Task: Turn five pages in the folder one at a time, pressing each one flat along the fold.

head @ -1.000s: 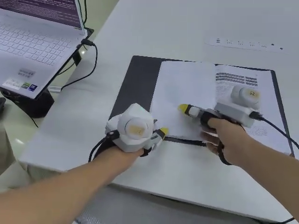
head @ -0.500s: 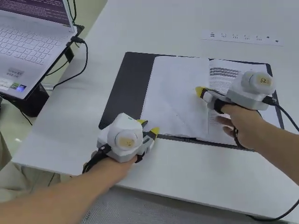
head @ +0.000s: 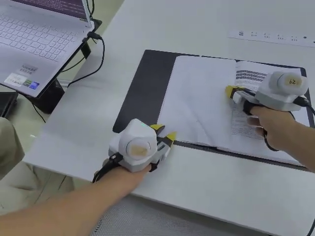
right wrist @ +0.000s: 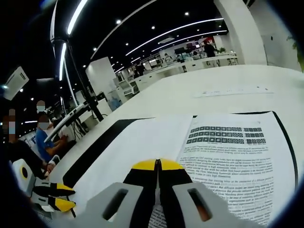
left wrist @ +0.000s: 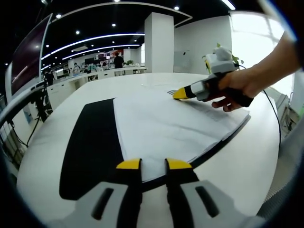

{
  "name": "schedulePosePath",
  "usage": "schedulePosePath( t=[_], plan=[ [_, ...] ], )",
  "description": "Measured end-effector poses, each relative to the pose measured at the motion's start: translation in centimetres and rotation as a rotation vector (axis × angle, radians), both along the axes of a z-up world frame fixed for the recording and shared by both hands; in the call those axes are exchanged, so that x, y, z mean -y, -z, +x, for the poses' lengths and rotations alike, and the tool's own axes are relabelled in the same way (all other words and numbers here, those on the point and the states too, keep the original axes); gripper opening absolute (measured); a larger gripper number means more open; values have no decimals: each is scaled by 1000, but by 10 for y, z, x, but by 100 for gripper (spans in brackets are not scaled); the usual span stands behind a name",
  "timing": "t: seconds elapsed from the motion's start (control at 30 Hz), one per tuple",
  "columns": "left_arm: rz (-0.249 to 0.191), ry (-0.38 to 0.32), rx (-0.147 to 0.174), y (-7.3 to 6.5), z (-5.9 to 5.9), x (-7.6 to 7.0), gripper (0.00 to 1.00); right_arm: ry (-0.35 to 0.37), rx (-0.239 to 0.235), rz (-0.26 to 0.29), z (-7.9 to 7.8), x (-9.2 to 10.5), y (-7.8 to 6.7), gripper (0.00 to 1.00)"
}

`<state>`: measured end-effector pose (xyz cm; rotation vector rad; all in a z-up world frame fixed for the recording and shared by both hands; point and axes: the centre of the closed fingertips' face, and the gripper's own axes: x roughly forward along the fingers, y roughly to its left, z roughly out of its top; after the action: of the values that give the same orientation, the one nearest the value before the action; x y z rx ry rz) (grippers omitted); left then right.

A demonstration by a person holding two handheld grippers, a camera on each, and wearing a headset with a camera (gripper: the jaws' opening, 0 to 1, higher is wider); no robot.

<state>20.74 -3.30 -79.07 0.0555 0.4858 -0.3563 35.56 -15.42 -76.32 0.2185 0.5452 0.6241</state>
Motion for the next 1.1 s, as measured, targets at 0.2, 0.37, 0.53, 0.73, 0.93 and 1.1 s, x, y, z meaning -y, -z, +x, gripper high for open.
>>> schedulePosePath(
  t=[0.2, 0.37, 0.53, 0.73, 0.93, 1.1],
  plan=[
    [-4, -3, 3, -1, 0, 0, 17, 24, 9, 12, 16, 2, 1, 0],
    [-4, -2, 14, -2, -1, 0, 17, 84, -4, 38, 38, 9, 6, 0],
    [-1, -2, 21, -1, -1, 1, 17, 126, -11, 64, 44, 8, 3, 0],
    [2, -3, 27, -2, 0, 1, 17, 144, 8, 46, 61, 8, 4, 0],
    [5, -2, 30, -3, 0, 1, 17, 138, 31, 3, 98, 10, 15, 0],
    [5, -4, 32, -2, 1, 0, 17, 143, 52, -22, 113, 11, 18, 0]
  ],
)
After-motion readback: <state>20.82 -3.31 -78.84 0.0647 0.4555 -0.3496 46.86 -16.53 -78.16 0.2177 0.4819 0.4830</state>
